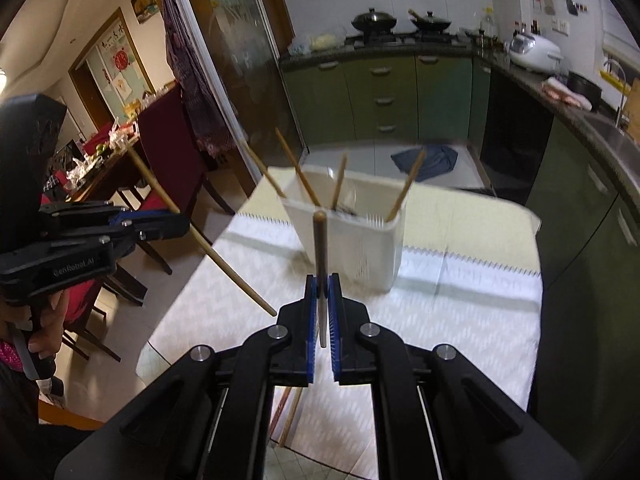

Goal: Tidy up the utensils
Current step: 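Carry both chopsticks above the caddy and open both tools to drop them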

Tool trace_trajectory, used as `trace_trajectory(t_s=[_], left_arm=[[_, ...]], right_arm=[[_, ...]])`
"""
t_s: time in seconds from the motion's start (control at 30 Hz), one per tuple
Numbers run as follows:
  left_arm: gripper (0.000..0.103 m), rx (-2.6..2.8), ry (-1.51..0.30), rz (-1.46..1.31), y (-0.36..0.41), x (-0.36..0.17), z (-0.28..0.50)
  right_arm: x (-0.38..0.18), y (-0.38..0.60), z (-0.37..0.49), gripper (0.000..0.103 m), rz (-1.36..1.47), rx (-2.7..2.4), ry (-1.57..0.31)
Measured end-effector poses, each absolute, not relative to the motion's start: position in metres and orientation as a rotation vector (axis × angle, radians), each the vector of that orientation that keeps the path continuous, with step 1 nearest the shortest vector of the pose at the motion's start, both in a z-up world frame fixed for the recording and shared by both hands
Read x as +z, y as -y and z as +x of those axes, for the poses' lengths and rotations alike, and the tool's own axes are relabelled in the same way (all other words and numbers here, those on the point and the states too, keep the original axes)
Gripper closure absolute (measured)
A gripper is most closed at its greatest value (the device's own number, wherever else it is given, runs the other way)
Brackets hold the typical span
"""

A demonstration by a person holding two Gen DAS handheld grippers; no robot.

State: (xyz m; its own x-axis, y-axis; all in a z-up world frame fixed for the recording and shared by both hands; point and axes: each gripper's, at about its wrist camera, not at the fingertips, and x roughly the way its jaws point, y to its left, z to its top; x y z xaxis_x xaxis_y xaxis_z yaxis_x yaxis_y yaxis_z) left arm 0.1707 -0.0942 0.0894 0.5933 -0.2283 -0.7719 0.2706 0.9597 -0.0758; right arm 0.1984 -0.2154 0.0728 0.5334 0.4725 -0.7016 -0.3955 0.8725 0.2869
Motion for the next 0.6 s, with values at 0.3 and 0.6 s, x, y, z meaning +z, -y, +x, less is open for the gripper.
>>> trace_trajectory(t_s=[0.3, 0.6], left_arm=[[0.097, -0.278, -0.722, 0.042, 0.101, 0.174, 0.188], [0.097, -0.253, -0.680, 0.056, 0.118, 0.181, 0.223]], right_arm=[[0.148, 0.232, 0.208, 0.097, 0.114, 0.492, -0.751], [0.193, 0.244, 0.236, 0.097, 0.151, 0.437, -0.651]])
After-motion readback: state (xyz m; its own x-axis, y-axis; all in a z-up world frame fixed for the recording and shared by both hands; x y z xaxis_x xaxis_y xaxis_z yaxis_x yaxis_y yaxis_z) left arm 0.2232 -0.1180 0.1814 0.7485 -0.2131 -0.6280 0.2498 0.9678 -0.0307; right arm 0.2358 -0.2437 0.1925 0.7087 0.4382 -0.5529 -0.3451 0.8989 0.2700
